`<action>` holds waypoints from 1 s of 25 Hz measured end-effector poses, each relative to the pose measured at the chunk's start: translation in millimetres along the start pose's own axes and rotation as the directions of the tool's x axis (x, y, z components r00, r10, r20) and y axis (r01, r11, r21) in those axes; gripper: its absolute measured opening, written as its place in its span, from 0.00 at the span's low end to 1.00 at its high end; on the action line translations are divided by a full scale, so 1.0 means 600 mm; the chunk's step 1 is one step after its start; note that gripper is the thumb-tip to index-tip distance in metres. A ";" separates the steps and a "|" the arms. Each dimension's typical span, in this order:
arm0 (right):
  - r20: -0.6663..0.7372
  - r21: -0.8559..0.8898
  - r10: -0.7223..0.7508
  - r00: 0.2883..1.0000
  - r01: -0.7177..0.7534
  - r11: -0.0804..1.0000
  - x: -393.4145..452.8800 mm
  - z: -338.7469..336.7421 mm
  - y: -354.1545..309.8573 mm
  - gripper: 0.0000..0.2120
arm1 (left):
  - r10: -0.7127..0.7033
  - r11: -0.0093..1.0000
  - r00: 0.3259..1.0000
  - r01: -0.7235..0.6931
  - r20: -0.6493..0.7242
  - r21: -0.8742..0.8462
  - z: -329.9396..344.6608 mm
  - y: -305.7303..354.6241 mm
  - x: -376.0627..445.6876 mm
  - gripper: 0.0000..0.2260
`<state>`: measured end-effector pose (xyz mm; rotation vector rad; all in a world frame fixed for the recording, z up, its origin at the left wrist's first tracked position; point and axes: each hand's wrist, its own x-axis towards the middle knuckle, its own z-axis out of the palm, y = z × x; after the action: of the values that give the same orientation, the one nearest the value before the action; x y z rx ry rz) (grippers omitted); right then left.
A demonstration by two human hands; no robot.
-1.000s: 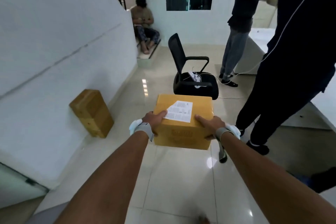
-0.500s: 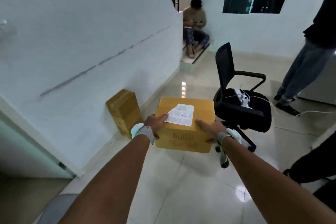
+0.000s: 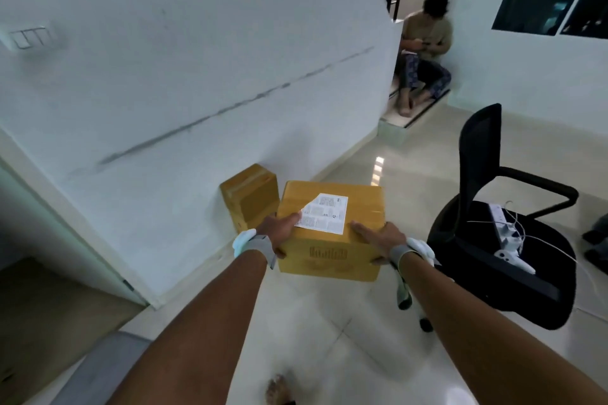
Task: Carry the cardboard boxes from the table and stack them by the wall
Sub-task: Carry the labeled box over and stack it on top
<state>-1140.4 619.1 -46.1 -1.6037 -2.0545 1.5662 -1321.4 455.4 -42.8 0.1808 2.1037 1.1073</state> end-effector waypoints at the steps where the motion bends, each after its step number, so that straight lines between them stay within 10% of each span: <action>1: 0.005 -0.013 -0.005 1.000 0.005 1.000 0.026 0.009 -0.017 0.39 | -0.006 1.000 1.000 0.006 -0.005 0.003 -0.009 0.010 0.026 0.39; 25: 0.199 -0.193 -0.160 0.967 0.199 0.961 0.625 0.252 -0.494 0.44 | -0.154 0.968 0.956 0.096 -0.250 -0.231 -0.229 0.255 0.587 0.34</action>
<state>-1593.1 833.3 -72.8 -1.3251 -2.4603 1.5250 -1696.6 612.8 -70.2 -0.2164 2.1699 1.3329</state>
